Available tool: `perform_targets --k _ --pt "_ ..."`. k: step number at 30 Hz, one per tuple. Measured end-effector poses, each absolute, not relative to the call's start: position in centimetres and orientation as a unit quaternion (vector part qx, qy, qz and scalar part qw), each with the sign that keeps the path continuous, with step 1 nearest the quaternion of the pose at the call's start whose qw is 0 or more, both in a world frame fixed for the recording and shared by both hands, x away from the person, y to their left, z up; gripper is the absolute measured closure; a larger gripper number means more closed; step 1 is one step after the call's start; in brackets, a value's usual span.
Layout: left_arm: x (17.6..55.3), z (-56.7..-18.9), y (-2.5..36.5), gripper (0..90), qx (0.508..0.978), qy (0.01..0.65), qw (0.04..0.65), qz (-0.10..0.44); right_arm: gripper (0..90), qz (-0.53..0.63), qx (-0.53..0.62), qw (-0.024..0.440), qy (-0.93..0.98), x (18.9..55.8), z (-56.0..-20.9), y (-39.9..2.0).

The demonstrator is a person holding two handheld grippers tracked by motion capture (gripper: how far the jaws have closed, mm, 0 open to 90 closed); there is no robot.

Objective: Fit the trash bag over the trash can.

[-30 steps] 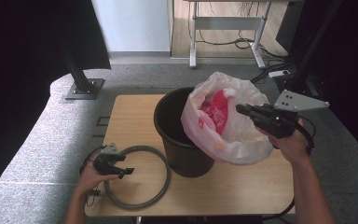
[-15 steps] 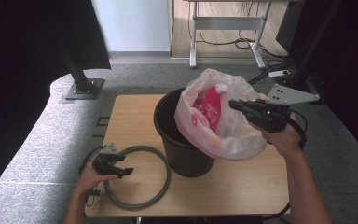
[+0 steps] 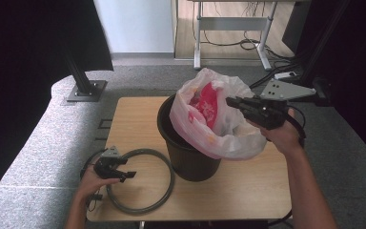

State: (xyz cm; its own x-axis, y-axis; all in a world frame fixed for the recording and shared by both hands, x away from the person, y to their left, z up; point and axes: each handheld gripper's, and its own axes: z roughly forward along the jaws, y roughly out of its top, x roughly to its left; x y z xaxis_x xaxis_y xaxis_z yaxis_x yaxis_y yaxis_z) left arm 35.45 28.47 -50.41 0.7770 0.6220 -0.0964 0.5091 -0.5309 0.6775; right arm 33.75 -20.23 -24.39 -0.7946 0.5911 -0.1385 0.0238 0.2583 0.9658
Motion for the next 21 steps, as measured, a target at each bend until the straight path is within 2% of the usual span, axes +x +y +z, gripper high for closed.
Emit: perform_targets --k 21 --pt "35.5 -50.6 28.7 26.6 0.871 0.326 0.36 0.077 89.1 0.561 0.199 0.239 0.767 35.8 -24.3 -16.9"
